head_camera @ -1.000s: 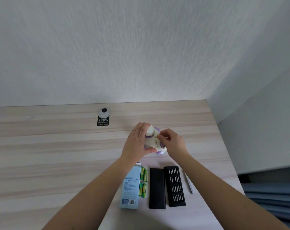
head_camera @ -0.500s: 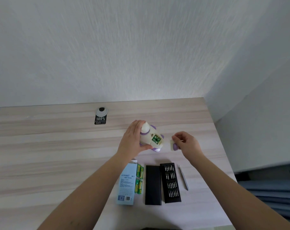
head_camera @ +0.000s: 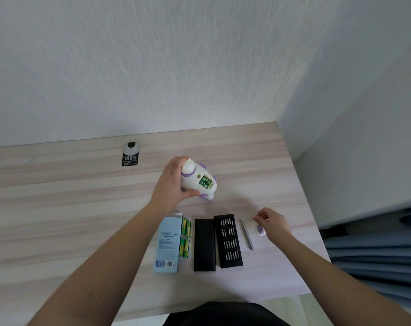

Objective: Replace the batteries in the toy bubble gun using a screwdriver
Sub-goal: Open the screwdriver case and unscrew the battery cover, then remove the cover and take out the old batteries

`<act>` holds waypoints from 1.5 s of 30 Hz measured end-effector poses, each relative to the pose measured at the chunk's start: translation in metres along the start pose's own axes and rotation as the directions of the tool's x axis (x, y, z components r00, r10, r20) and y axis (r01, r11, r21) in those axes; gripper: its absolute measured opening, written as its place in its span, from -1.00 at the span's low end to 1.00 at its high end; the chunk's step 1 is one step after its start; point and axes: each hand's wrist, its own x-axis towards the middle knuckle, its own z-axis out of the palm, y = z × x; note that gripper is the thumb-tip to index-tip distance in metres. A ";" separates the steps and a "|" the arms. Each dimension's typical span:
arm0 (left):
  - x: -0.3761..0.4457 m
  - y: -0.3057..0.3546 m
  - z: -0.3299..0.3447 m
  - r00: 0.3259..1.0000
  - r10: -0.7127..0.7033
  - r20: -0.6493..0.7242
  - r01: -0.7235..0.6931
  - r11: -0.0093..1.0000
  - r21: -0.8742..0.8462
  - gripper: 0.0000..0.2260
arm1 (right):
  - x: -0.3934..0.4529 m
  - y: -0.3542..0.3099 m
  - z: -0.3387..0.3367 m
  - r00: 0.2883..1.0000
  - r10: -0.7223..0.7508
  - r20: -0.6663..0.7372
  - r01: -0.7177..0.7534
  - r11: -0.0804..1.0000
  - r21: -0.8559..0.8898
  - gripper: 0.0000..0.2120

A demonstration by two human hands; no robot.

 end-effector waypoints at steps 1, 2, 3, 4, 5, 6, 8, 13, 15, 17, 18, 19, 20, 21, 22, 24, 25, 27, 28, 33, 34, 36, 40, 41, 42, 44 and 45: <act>0.000 0.001 0.000 1.000 -0.004 0.001 0.004 1.000 -0.001 -0.09 | -0.001 0.002 0.000 1.000 -0.007 -0.002 0.007 1.000 -0.015 -0.92; 0.001 0.002 0.000 1.000 -0.008 0.002 0.008 1.000 -0.003 -0.08 | -0.001 0.004 0.001 1.000 -0.011 -0.007 0.011 1.000 -0.024 -0.92; 0.001 0.003 0.001 1.000 -0.015 0.005 0.015 1.000 -0.003 -0.08 | -0.002 0.007 0.001 1.000 -0.011 -0.007 0.011 1.000 -0.029 -0.92; 0.001 0.004 0.002 1.000 -0.020 0.007 0.021 1.000 -0.007 -0.08 | -0.002 0.010 0.001 1.000 -0.008 -0.009 0.008 1.000 -0.030 -0.92; 0.002 0.003 0.000 1.000 -0.026 0.008 0.026 1.000 -0.008 -0.07 | -0.002 0.011 0.003 1.000 -0.003 -0.012 0.002 1.000 -0.030 -0.92; 0.002 0.003 0.000 1.000 -0.029 0.011 0.029 1.000 -0.006 -0.07 | -0.002 0.013 0.004 1.000 0.006 -0.015 -0.007 1.000 -0.029 -0.92; 0.002 0.003 0.001 0.999 -0.039 0.017 0.039 0.999 -0.009 -0.07 | -0.001 0.018 0.003 0.999 0.022 -0.026 -0.023 0.999 -0.023 -0.92; -0.001 0.005 0.001 0.997 -0.073 0.017 0.074 0.997 -0.023 -0.07 | -0.002 0.025 0.000 0.999 0.003 -0.037 -0.002 1.000 0.030 -0.93; -0.001 0.007 0.002 0.997 -0.078 0.019 0.079 0.997 -0.024 -0.07 | -0.001 0.026 -0.003 0.999 -0.005 -0.047 0.007 0.999 0.042 -0.92; -0.002 0.008 0.001 0.997 -0.076 0.021 0.077 0.997 -0.021 -0.06 | 0.000 0.026 -0.007 0.998 -0.012 -0.059 0.015 0.999 0.042 -0.89; -0.002 0.009 0.001 0.997 -0.077 0.024 0.077 0.997 -0.021 -0.07 | 0.000 0.026 -0.009 0.998 -0.015 -0.065 0.018 0.999 0.045 -0.87; -0.003 0.010 0.001 0.997 -0.074 0.026 0.075 0.997 -0.022 -0.07 | 0.001 0.025 -0.011 0.997 -0.019 -0.071 0.022 0.999 0.050 -0.86; -0.002 0.010 0.000 0.997 -0.072 0.027 0.073 0.997 -0.023 -0.07 | 0.001 0.023 -0.013 0.997 -0.029 -0.076 0.033 0.998 0.055 -0.85; -0.002 0.011 0.000 0.997 -0.071 0.028 0.072 0.997 -0.025 -0.07 | 0.001 0.019 -0.015 0.995 -0.046 -0.084 0.051 0.997 0.057 -0.85; -0.002 0.012 0.000 0.997 -0.072 0.031 0.073 0.997 -0.025 -0.07 | 0.001 0.014 -0.016 0.993 -0.069 -0.092 0.075 0.995 0.059 -0.85; -0.001 0.011 -0.001 0.997 -0.069 0.037 0.069 0.997 -0.016 -0.07 | 0.000 -0.002 -0.019 0.986 -0.135 -0.102 0.142 0.988 0.063 -0.86; -0.001 0.010 -0.001 0.997 -0.063 0.044 0.063 0.998 -0.009 -0.07 | -0.001 -0.011 -0.019 0.980 -0.172 -0.101 0.179 0.982 0.060 -0.87; 0.000 0.008 -0.003 0.997 -0.047 0.066 0.046 0.999 0.007 -0.08 | -0.001 -0.032 -0.018 0.965 -0.244 -0.096 0.250 0.967 0.051 -0.86; 0.000 0.006 -0.004 0.996 -0.036 0.079 0.036 0.999 0.013 -0.09 | -0.001 -0.043 -0.015 0.955 -0.280 -0.099 0.286 0.957 0.051 -0.85; 0.006 -0.005 -0.014 0.989 0.033 0.145 -0.039 0.999 0.039 -0.15 | -0.002 -0.103 0.004 0.867 -0.495 -0.065 0.494 0.869 -0.029 -0.69; 0.008 -0.007 -0.016 0.987 0.043 0.156 -0.050 0.998 0.045 -0.16 | 0.001 -0.113 0.010 0.842 -0.538 -0.041 0.533 0.841 -0.088 -0.63; 0.010 -0.010 -0.019 0.984 0.057 0.171 -0.068 0.996 0.063 -0.18 | 0.007 -0.129 0.022 0.815 -0.580 0.019 0.567 0.788 -0.239 -0.50; 0.010 -0.015 -0.023 0.980 0.101 0.174 -0.117 0.990 0.083 -0.20 | 0.015 -0.152 0.046 0.843 -0.533 0.077 0.508 0.740 -0.440 -0.31; 0.010 -0.017 -0.024 0.978 0.115 0.175 -0.131 0.988 0.082 -0.20 | 0.016 -0.156 0.050 0.847 -0.527 0.072 0.497 0.736 -0.459 -0.29; 0.011 -0.018 -0.024 0.976 0.126 0.176 -0.142 0.987 0.080 -0.20 | 0.018 -0.159 0.054 0.851 -0.521 0.062 0.484 0.734 -0.477 -0.26; 0.012 -0.020 -0.024 0.974 0.139 0.180 -0.153 0.986 0.072 -0.20 | 0.019 -0.164 0.060 0.861 -0.507 0.038 0.453 0.730 -0.511 -0.20; 0.013 -0.021 -0.024 0.973 0.141 0.184 -0.155 0.986 0.064 -0.19 | 0.019 -0.166 0.062 0.865 -0.502 0.025 0.440 0.732 -0.521 -0.19</act>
